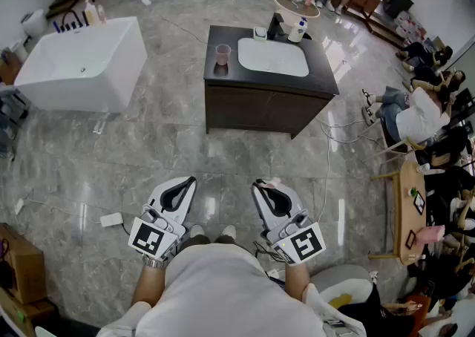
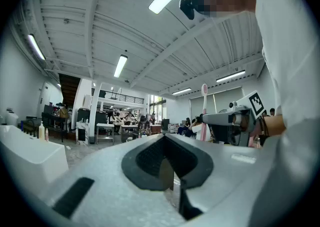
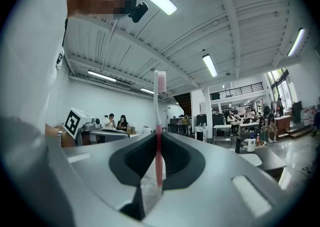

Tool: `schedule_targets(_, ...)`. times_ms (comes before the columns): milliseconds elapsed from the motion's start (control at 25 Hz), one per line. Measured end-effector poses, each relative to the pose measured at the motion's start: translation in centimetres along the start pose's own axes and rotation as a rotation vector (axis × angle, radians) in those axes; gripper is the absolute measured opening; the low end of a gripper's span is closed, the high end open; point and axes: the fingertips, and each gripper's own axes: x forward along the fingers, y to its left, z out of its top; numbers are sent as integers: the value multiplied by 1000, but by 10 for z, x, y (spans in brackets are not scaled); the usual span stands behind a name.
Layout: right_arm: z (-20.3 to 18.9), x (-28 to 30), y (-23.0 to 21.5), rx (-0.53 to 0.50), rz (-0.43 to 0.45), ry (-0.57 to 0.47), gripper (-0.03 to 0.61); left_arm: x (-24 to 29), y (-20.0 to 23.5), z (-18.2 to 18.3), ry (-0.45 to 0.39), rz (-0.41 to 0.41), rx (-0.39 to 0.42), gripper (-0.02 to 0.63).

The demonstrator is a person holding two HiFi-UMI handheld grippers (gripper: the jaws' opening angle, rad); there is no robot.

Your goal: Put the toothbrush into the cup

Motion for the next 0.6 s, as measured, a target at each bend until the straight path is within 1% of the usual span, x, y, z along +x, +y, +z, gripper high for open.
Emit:
schedule_targets(360, -8, 8, -4, 6, -1, 3, 40, 5, 4, -3, 0, -1, 8, -2)
schedule_targets(600, -11, 6, -8, 26, 3, 2, 41, 8, -1, -9, 20, 2, 9, -2)
